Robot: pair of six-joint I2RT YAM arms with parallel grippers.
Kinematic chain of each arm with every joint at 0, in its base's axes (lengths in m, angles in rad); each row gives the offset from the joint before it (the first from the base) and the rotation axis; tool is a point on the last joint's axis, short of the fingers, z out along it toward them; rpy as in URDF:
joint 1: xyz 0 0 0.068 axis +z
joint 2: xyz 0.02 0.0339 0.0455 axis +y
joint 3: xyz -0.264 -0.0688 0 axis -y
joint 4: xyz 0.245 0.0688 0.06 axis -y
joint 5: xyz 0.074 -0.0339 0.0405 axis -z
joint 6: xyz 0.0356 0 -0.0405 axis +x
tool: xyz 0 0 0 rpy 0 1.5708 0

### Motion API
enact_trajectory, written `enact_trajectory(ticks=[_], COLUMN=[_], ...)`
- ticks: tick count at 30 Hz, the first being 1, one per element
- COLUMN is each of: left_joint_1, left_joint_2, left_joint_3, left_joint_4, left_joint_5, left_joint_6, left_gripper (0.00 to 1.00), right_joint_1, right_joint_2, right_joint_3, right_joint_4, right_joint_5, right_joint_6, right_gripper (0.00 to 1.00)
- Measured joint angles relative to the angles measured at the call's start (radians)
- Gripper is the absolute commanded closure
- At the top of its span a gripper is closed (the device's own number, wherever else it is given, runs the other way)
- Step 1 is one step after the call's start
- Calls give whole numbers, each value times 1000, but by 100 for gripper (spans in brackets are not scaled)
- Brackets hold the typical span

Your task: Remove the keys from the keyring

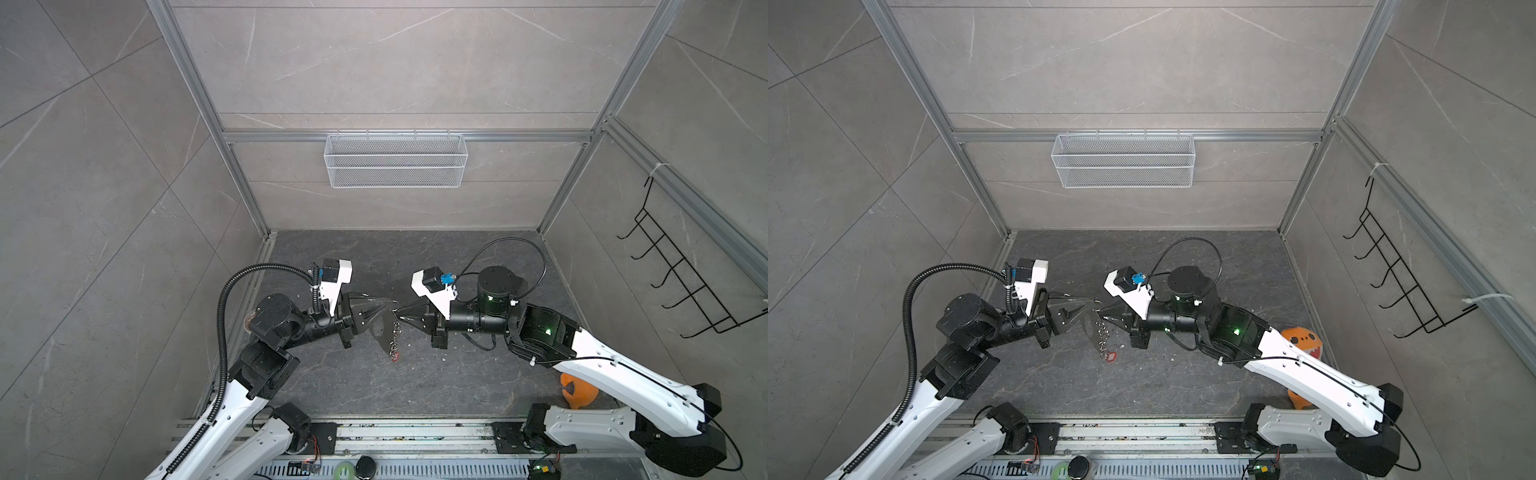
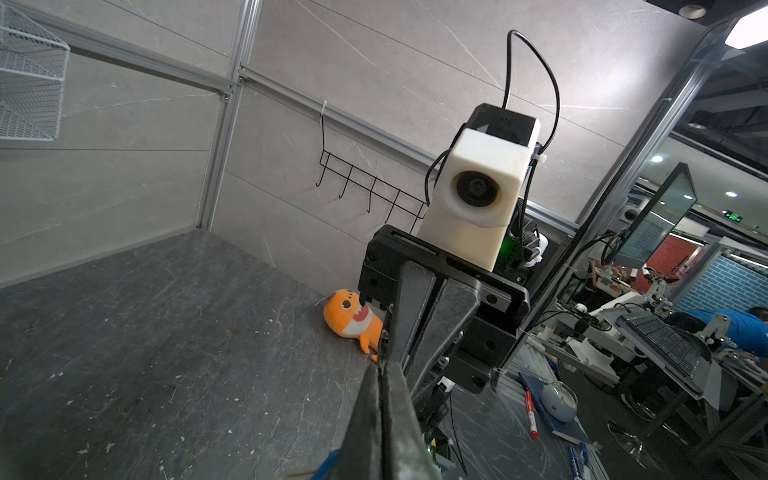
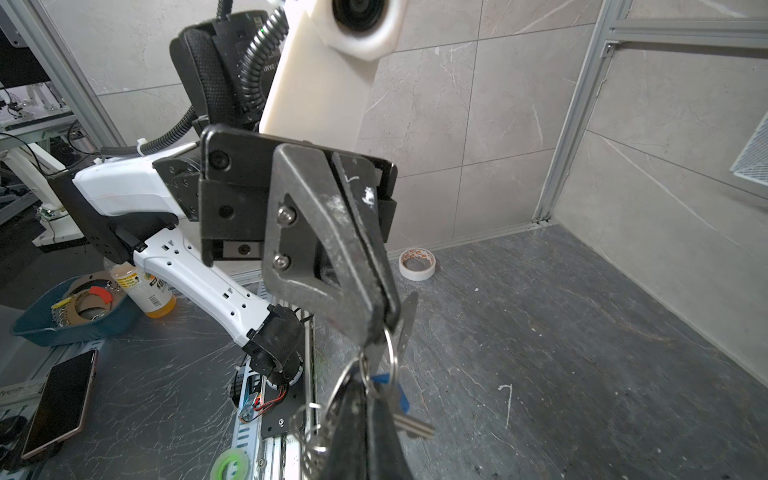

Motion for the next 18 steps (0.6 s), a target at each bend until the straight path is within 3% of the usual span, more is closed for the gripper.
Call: enact_trajectory(ticks=[12,17,18], left_joint_1=[0,-2,-3], left_joint_2=[-40,-43,-43], left_joint_3=[0,0,0], left_joint_4=[-134,-155,-157], left_joint_5=[-53,-55,-48], left_joint_6=[67,77,77], left_gripper=[100,100,100], right_joint_1=[12,13,13], right_joint_2=[-16,-16,-14], right_joint_3=[-3,0,5], right_joint_4=[-56,-75,-84], right_joint_5=[101,89,80], right_joint_6=[0,0,0], right_gripper=[100,100,95])
